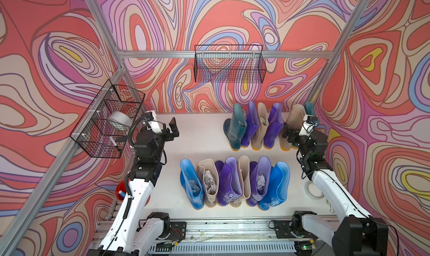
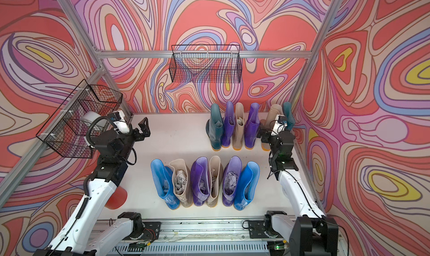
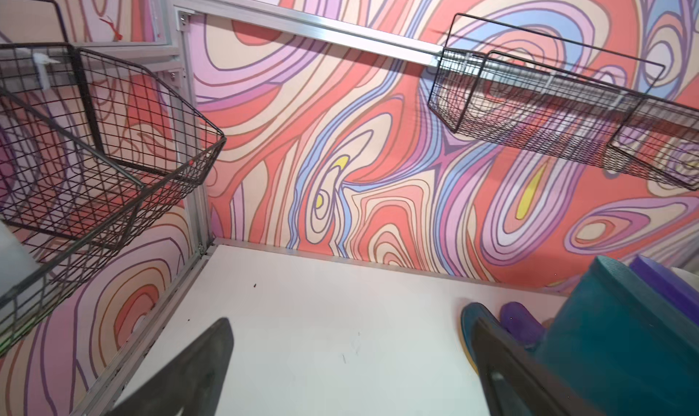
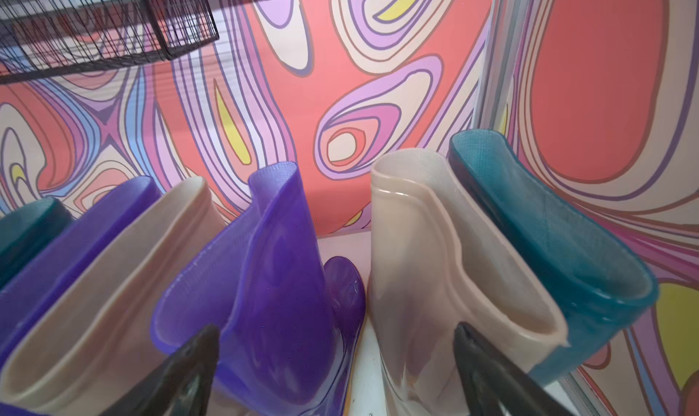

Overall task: Match and arrange rain boots in pairs
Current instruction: Pick up the rain boot at the center of the board.

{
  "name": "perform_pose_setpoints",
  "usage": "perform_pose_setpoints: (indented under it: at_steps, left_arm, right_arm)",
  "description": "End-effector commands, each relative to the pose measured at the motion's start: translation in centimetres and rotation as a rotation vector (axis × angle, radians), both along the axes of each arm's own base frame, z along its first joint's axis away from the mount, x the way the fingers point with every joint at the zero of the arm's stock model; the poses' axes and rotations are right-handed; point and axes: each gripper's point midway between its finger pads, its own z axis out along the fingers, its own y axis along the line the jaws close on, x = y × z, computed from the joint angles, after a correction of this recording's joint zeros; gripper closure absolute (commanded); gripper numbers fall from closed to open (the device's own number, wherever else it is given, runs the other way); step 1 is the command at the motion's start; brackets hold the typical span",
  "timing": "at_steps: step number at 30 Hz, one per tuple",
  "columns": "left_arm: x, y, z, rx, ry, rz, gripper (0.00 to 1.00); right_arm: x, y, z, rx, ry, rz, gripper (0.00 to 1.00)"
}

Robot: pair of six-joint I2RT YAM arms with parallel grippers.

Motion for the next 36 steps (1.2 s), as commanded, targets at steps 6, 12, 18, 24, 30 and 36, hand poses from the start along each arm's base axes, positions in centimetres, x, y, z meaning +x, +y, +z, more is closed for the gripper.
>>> perform_pose_setpoints:
  at_steps: [6, 12, 18, 24, 30, 36]
  left_arm:
    - [-1.0, -5.6, 5.1, -0.028, 0.124, -0.139, 0.0]
    - [-1.1, -11.6, 8.5, 0.033, 0.297, -0.234, 0.0]
    - [0.3, -18.9, 8.3, 0.121, 0.406, -0.312, 0.0]
    - [3.8, -23.7, 3.1, 0.04, 0.578, -0.343, 0.08]
    - [5.3, -29.1, -0.2, -0.022, 0.629, -0.41, 0.09]
    - [6.0, -31.6, -3.7, -0.039, 0.691, -0.393, 0.12]
  right_arm:
    - [-0.7, 1.8, 1.8, 0.12, 0.153, 0.07, 0.03]
    - [-0.7, 4.1, 4.3, 0.2, 0.221, 0.171, 0.04]
    - [-1.4, 5.1, 6.1, 0.222, 0.251, 0.192, 0.05]
    - [-2.5, 4.9, 5.2, 0.231, 0.299, 0.165, 0.06]
    - [-3.9, 5.0, 3.3, 0.24, 0.348, 0.161, 0.06]
    - [-5.3, 5.0, 2.1, 0.252, 0.378, 0.157, 0.06]
